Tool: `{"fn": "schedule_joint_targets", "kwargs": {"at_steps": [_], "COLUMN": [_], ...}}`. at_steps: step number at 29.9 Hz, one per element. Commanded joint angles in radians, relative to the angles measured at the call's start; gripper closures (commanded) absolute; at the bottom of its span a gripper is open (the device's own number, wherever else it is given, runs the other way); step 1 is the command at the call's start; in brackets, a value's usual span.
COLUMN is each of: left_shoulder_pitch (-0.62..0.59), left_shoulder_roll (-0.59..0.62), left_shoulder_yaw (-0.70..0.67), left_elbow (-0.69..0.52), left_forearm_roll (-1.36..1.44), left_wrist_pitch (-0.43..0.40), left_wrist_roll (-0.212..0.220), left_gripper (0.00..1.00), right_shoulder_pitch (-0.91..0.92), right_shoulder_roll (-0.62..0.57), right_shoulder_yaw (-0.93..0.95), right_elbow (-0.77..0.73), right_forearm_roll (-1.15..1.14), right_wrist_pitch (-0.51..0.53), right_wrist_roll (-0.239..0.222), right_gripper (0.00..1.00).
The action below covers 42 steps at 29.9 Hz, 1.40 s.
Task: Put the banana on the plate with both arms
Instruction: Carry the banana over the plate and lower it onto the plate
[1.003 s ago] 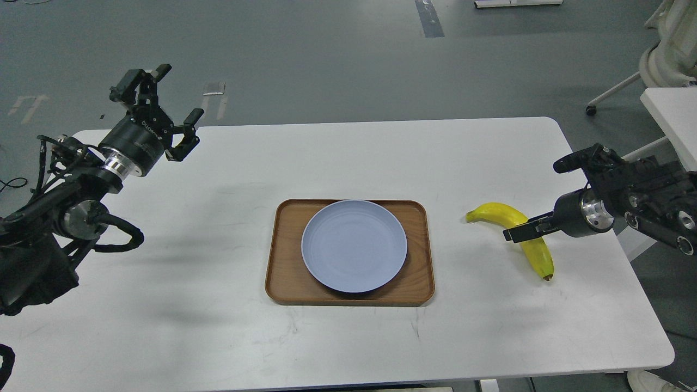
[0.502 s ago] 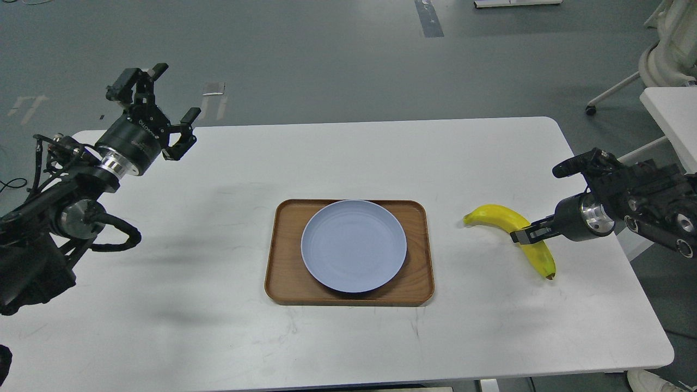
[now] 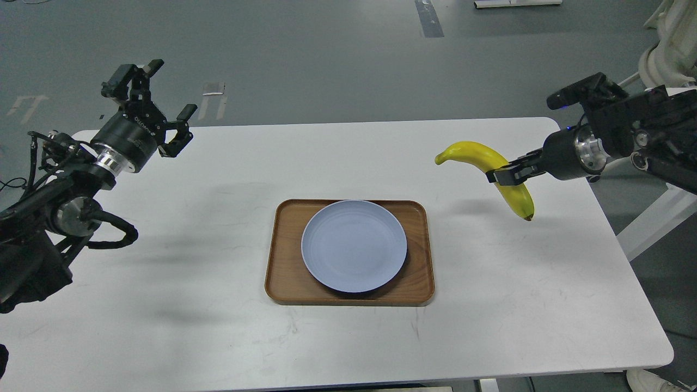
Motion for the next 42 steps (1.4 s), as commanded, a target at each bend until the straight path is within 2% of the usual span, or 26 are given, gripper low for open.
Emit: {"fn": "schedule_joint_targets", "kwargs": {"at_steps": [1, 5, 11, 21, 22, 23, 24, 25, 26, 28, 31, 34, 36, 38, 42], "left_shoulder_pitch": [0.000, -0.002, -0.002, -0.002, -0.003, -0.002, -0.002, -0.002, -0.002, -0.003, -0.003, -0.002, -0.003, -0.003, -0.002], "left_shoulder_roll": [0.001, 0.002, -0.001, -0.001, -0.001, -0.001, -0.001, 0.001, 0.001, 0.002, 0.002, 0.002, 0.002, 0.002, 0.004], "left_shoulder_yaw": [-0.005, -0.006, -0.006, -0.006, -0.006, -0.006, -0.006, -0.006, -0.006, -0.006, -0.006, -0.006, -0.006, -0.006, -0.008], "left_elbow": [0.000, 0.000, 0.000, 0.000, 0.000, 0.000, 0.000, 0.000, 0.000, 0.000, 0.000, 0.000, 0.000, 0.000, 0.000], "left_forearm_roll": [0.000, 0.000, 0.000, -0.001, -0.001, -0.001, -0.001, -0.001, -0.001, -0.001, -0.001, -0.001, -0.001, -0.001, -0.001], "left_wrist_pitch": [0.000, 0.000, 0.000, 0.000, 0.000, 0.000, 0.000, 0.000, 0.000, 0.000, 0.000, 0.000, 0.000, 0.000, 0.000], "left_wrist_roll": [0.000, 0.000, 0.000, 0.000, 0.000, 0.000, 0.000, 0.000, 0.000, 0.000, 0.000, 0.000, 0.000, 0.000, 0.000], "left_gripper": [0.02, 0.02, 0.02, 0.02, 0.02, 0.02, 0.02, 0.02, 0.02, 0.02, 0.02, 0.02, 0.02, 0.02, 0.02], "right_shoulder_pitch": [0.017, 0.013, -0.015, -0.061, -0.064, -0.066, -0.066, -0.075, -0.078, -0.081, -0.083, -0.084, -0.084, -0.083, -0.069], "right_shoulder_roll": [0.136, 0.276, 0.420, 0.532, 0.548, 0.558, 0.559, 0.569, 0.574, 0.578, 0.577, 0.572, 0.565, 0.556, 0.444], "right_shoulder_yaw": [-0.005, -0.017, -0.109, -0.123, -0.123, -0.123, -0.123, -0.123, -0.123, -0.125, -0.126, -0.131, -0.126, -0.120, -0.003], "right_elbow": [-0.015, -0.103, -0.177, -0.239, -0.246, -0.260, -0.260, -0.272, -0.276, -0.280, -0.280, -0.282, -0.283, -0.289, -0.308], "right_forearm_roll": [0.050, 0.093, 0.121, 0.193, 0.201, 0.204, 0.204, 0.208, 0.208, 0.208, 0.210, 0.216, 0.250, 0.285, 0.473], "right_wrist_pitch": [0.045, 0.045, 0.045, 0.045, 0.045, 0.045, 0.045, 0.045, 0.045, 0.045, 0.045, 0.045, 0.045, 0.045, 0.003], "right_wrist_roll": [0.000, 0.000, 0.000, 0.000, 0.000, 0.000, 0.000, 0.000, 0.000, 0.000, 0.000, 0.000, 0.000, 0.000, 0.000], "right_gripper": [0.98, 0.98, 0.94, 0.84, 0.80, 0.71, 0.71, 0.63, 0.58, 0.35, 0.25, 0.10, 0.04, 0.02, 0.01]}}
